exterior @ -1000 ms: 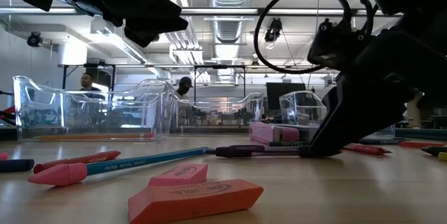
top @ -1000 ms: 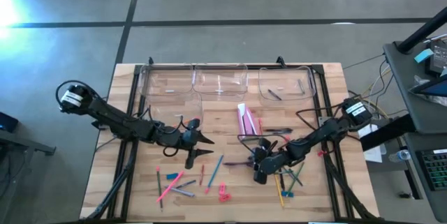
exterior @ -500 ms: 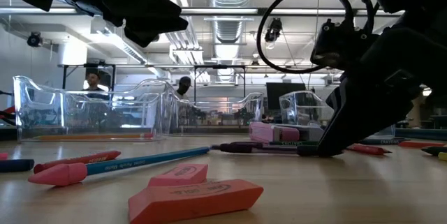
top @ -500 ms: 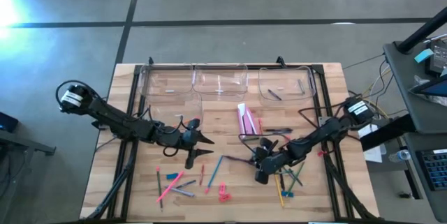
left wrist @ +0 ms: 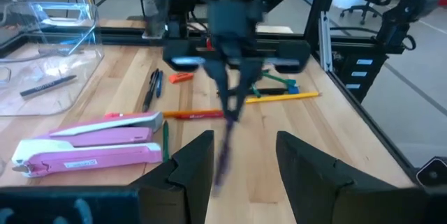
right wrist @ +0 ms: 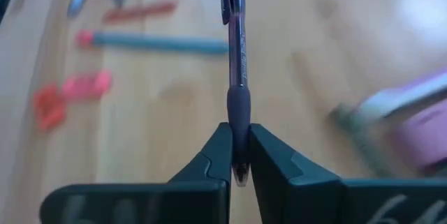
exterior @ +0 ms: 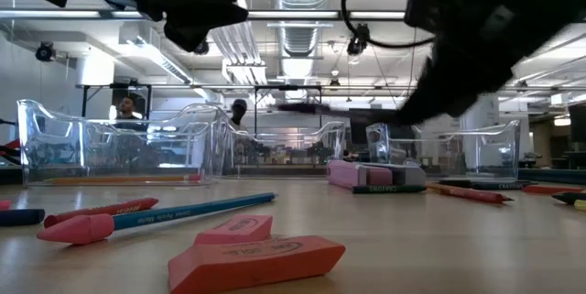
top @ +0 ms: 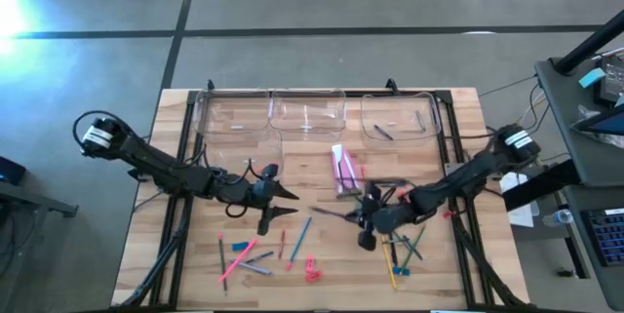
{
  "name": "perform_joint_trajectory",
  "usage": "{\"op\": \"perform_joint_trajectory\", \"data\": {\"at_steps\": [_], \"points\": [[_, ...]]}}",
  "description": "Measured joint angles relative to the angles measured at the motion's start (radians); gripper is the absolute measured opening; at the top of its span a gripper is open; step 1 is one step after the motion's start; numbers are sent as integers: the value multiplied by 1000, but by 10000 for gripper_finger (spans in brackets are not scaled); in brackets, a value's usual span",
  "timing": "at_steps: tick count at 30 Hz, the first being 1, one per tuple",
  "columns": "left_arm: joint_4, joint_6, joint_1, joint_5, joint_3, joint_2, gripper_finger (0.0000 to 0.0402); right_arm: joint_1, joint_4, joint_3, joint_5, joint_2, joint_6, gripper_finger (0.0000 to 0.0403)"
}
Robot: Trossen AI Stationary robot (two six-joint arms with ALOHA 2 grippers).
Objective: Sort crayons/erasers/pens/pencils in bins
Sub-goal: Put the violet pen into the top middle transparent bin, then put the blue eraser into the top left transparent bin
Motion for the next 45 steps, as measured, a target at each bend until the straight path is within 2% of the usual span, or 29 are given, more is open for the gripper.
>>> {"op": "perform_joint_trajectory", "data": {"at_steps": [4, 8, 13, 16, 19, 22, 27, 34, 39, 43, 45], "points": [[0, 0, 0, -3, 13, 0, 141, -95, 10, 1, 41, -73, -70, 24], [1, 0, 0, -3, 14, 0, 141, -258, 51, 2, 23, -134, -187, 23], [2, 0, 0, -3, 10, 0, 141, -534, 77, 29, -145, -162, -275, 23], [0, 0, 0, -3, 10, 0, 141, -688, 69, 77, -274, -129, -297, 23], [-2, 0, 0, -3, 9, 0, 141, -802, 62, 130, -364, -67, -306, 23], [-12, -1, -1, -3, 6, 0, 141, -866, 63, 186, -404, 0, -318, 30], [-27, -27, -7, -3, 6, 0, 141, -887, -1, 292, -408, 94, -340, 67], [-102, -54, -13, -2, 21, -1, 141, -878, -300, 477, -406, 147, -379, 136], [-271, -110, -43, 6, 82, -2, 141, -814, -353, 509, -407, 69, -420, 159], [-457, -157, -101, 1, 164, 8, 141, -720, -309, 438, -406, -47, -434, 157], [-493, -170, -133, -10, 197, 22, 141, -661, -264, 379, -405, -103, -434, 152]]}}
